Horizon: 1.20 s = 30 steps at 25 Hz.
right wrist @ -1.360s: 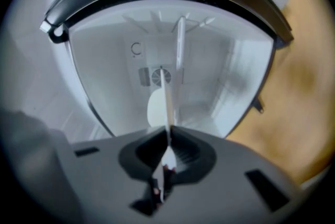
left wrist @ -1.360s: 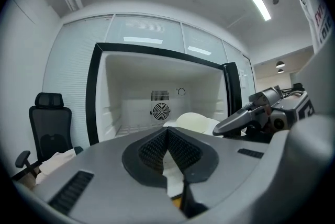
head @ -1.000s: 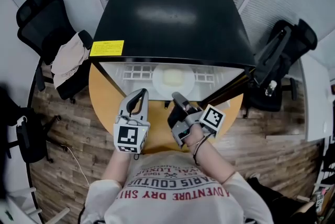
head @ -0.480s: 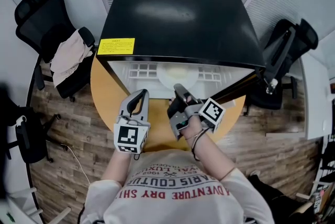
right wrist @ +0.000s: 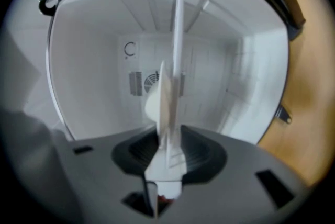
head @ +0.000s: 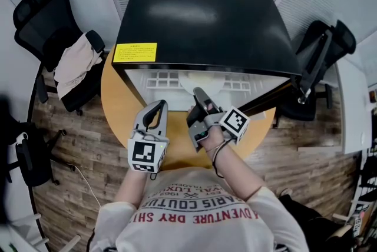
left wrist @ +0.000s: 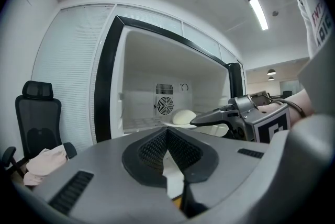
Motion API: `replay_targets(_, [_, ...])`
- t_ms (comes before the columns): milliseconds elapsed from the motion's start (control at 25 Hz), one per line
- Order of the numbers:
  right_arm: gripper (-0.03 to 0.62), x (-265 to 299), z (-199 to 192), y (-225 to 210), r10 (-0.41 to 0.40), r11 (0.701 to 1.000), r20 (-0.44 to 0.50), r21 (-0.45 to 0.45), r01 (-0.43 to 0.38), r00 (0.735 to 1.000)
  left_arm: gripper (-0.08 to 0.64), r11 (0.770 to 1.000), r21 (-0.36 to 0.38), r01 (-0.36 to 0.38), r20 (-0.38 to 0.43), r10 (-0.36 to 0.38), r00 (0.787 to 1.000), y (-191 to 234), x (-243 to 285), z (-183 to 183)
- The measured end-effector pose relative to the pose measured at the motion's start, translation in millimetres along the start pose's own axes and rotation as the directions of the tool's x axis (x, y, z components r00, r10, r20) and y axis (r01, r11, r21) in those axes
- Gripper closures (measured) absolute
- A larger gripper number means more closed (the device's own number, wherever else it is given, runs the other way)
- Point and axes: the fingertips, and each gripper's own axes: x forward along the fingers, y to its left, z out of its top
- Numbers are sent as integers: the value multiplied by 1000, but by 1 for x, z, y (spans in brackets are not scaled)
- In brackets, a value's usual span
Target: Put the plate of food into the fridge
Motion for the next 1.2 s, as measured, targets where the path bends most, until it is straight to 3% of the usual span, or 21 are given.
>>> replay_targets(280, [443, 7, 7, 0, -17, 1000, 0, -21, 17, 1000, 534, 1000, -6, 13, -6, -13, 1000, 1, 4, -3])
replay_targets(520, [415, 3, 0, 11, -1, 984, -23, -179, -3, 1000, 534, 1000, -7, 19, -5, -19, 1000, -1, 5, -3])
replay_targets(760, [411, -14, -15, 10, 1, 974, -84, -225, -20, 996, 534, 1000, -3, 23, 2, -23, 1000, -8, 2, -1])
replay_targets(800, [422, -18, -20, 9, -3, 970, -108, -243, -24, 994, 534, 1000, -2, 24, 3, -24, 1000, -10, 1, -1])
replay_targets(880, [527, -26, -25, 6, -26, 957, -128, -290, -12, 991, 534, 1000, 0, 26, 4, -26, 1000, -14, 0, 0])
replay_targets(920, [543, -30, -25, 6, -37, 946, -124, -325, -6, 992, 534, 1000, 1, 26, 5, -26, 1000, -17, -1, 0])
replay_targets(1000, [555, -37, -23, 11, -31, 902, -116, -430, -23, 993, 534, 1000, 6, 27, 3, -27, 1000, -22, -3, 0])
replay_targets(1040, [559, -40, -23, 17, -22, 860, -120, -508, -43, 993, 534, 1000, 9, 28, 2, -28, 1000, -25, -3, 0])
replay_targets(1080, [560, -42, -24, 23, -18, 796, -126, -602, -62, 992, 534, 999, 12, 31, 2, -31, 1000, -28, -3, 0])
replay_targets(1200, [560, -51, -29, 43, -10, 546, -132, -832, -105, 991, 534, 999, 17, 34, 9, -35, 999, -37, -6, 4])
